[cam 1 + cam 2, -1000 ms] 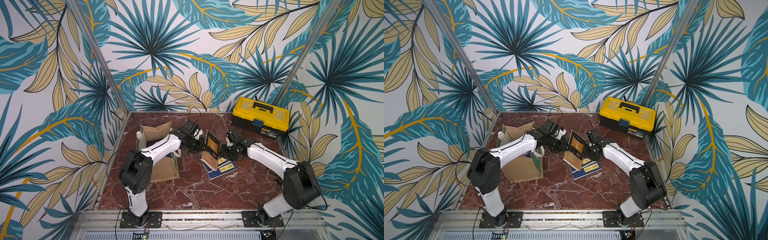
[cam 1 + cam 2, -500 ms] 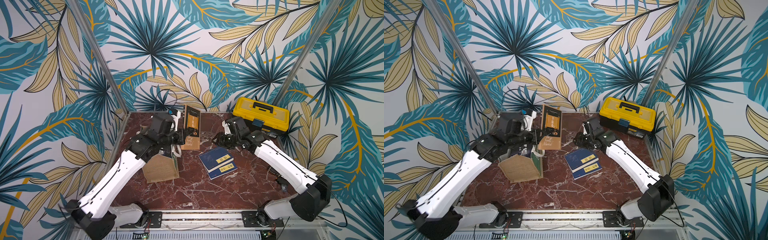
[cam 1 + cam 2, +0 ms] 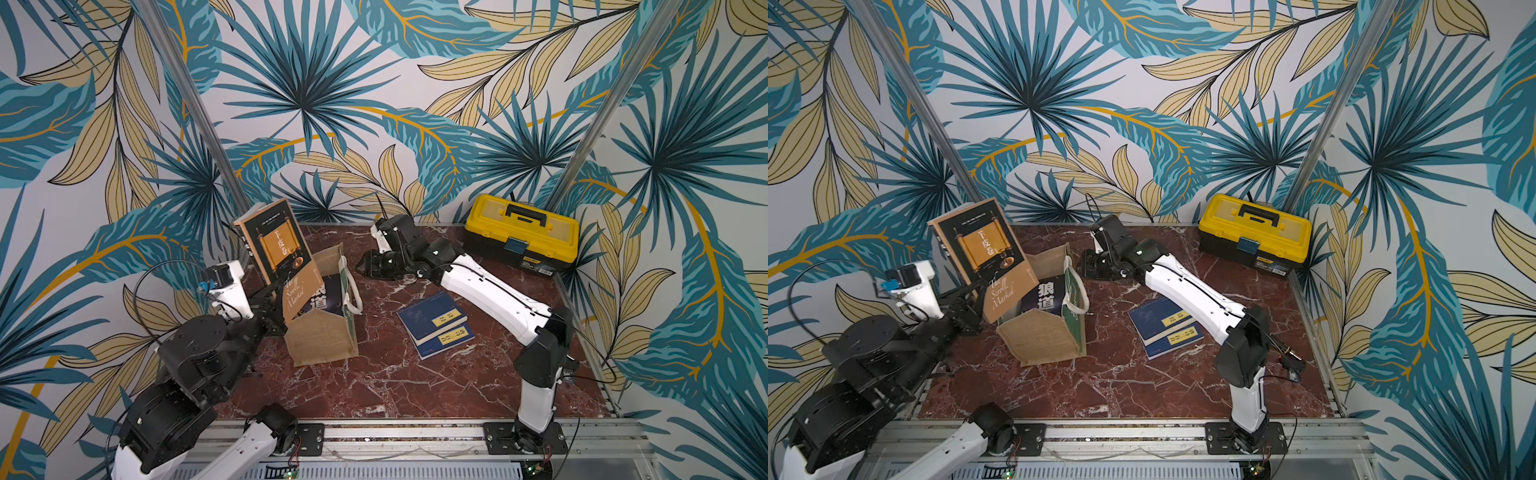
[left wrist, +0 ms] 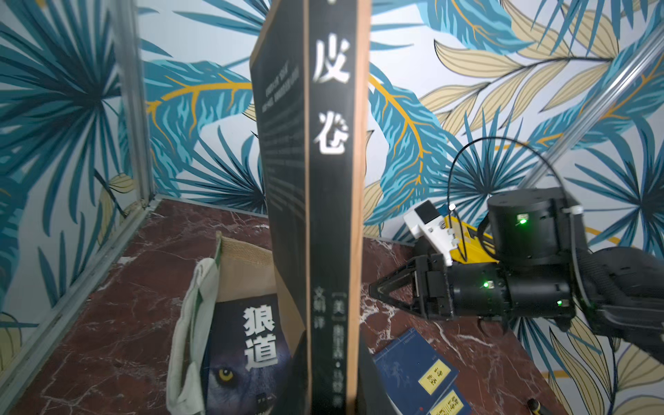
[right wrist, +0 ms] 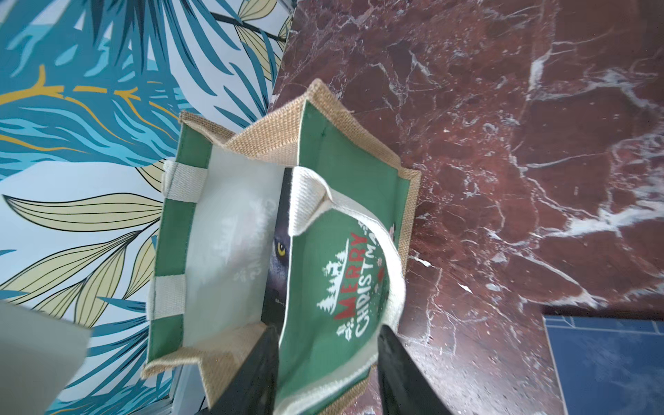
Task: Put the books into the canvas bag
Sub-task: Place the book in the canvas bag.
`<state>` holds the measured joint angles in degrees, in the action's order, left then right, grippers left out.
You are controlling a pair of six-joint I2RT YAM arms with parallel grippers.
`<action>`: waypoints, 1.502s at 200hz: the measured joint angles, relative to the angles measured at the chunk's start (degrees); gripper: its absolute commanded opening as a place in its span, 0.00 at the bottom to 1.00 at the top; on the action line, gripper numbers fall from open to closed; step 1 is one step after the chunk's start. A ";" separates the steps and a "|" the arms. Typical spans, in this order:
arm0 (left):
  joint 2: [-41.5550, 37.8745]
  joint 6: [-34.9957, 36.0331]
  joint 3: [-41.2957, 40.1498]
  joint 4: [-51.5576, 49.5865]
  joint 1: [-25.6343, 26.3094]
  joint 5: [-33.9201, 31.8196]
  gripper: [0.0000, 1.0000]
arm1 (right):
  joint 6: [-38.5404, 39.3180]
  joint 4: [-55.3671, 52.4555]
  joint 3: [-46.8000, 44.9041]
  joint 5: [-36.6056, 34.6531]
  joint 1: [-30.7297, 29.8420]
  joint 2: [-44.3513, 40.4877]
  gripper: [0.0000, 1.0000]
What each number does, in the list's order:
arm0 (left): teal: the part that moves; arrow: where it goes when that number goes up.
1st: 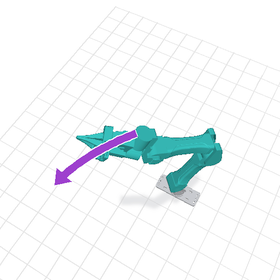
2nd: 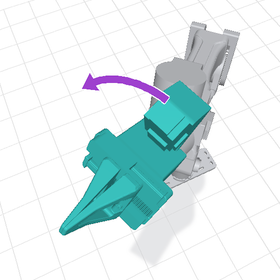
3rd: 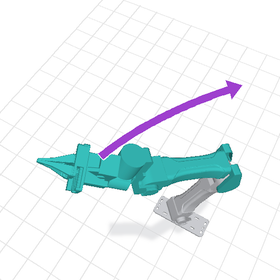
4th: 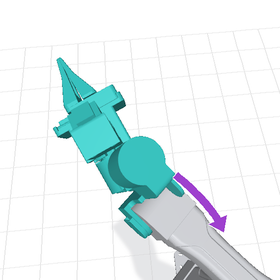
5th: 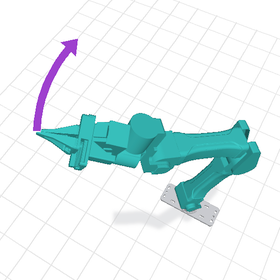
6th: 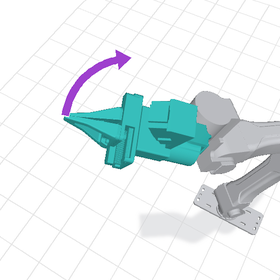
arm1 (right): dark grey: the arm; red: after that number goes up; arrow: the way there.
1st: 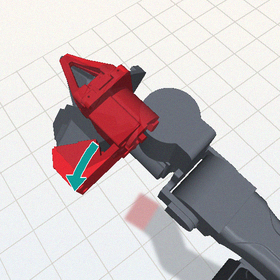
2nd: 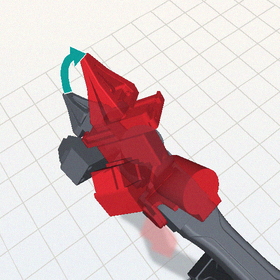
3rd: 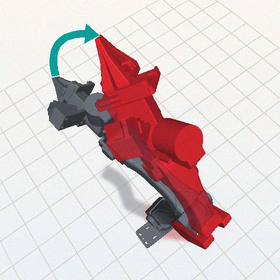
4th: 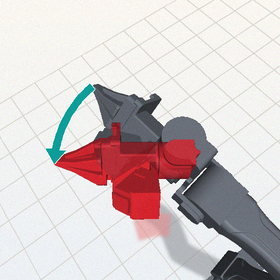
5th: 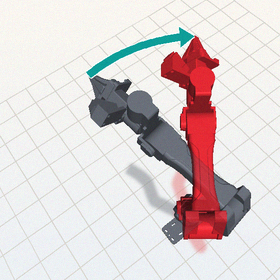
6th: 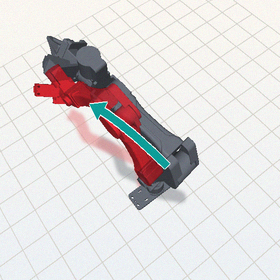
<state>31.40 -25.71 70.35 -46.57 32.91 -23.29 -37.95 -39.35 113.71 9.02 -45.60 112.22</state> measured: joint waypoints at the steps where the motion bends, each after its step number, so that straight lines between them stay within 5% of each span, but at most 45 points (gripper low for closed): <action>1: -0.13 -0.02 -0.04 0.00 0.00 -0.09 0.00 | 0.09 -0.02 0.22 0.00 -0.07 0.37 0.48; 72: -2.12 1.86 -1.62 -0.07 0.00 -4.22 0.00 | 0.28 -3.04 2.84 -0.04 -1.97 6.78 0.48; 167: 9.18 5.77 -1.62 0.11 0.00 -4.74 0.00 | 0.44 -1.42 1.86 -3.67 -2.01 -1.57 0.49; 217: 13.09 5.77 -3.13 0.63 -0.70 -1.88 0.01 | 0.00 -1.25 7.15 -2.12 -2.69 3.93 0.49; 300: 16.76 1.36 -6.43 -4.48 -2.43 9.31 0.01 | -0.26 -4.17 6.58 -0.04 -3.78 8.15 0.00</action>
<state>48.16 -24.36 63.92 -51.05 30.48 -13.98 -38.22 -43.53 120.29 8.97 -49.39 120.38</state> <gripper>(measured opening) 0.163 0.048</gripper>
